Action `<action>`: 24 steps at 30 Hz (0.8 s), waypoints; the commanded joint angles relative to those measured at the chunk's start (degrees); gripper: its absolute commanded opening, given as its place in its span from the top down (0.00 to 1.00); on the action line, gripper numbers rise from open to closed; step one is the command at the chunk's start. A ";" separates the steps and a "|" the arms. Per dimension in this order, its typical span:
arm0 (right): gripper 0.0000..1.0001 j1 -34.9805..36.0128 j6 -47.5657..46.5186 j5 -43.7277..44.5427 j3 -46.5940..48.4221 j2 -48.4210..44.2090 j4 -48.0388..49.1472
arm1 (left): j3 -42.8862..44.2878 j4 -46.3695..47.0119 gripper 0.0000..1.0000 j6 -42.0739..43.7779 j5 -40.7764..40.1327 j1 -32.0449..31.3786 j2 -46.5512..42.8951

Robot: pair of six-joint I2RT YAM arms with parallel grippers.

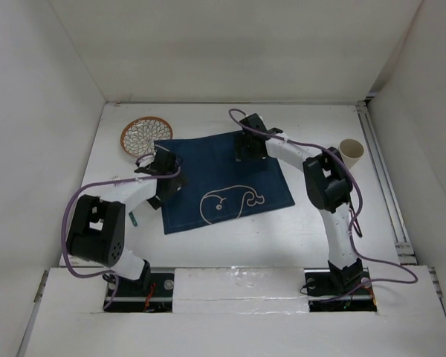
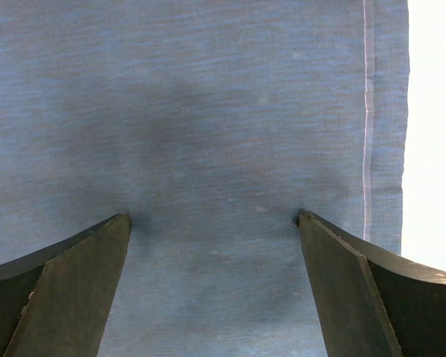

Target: Set the dinner table for one person

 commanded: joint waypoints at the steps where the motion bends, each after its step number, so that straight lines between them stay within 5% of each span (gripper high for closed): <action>1: 0.00 -1.88 -0.05 -1.37 -0.17 0.09 -5.41 | 4.74 -3.55 0.00 -0.32 -0.86 -3.03 2.96; 11: 0.00 -6.63 2.06 -0.14 -8.78 -5.08 -6.73 | 16.09 -4.78 0.00 -2.09 1.77 -9.80 14.21; 24: 0.00 -8.92 5.93 -1.10 -13.44 -9.14 -4.44 | 30.95 -8.30 0.00 -0.42 2.20 -9.81 25.38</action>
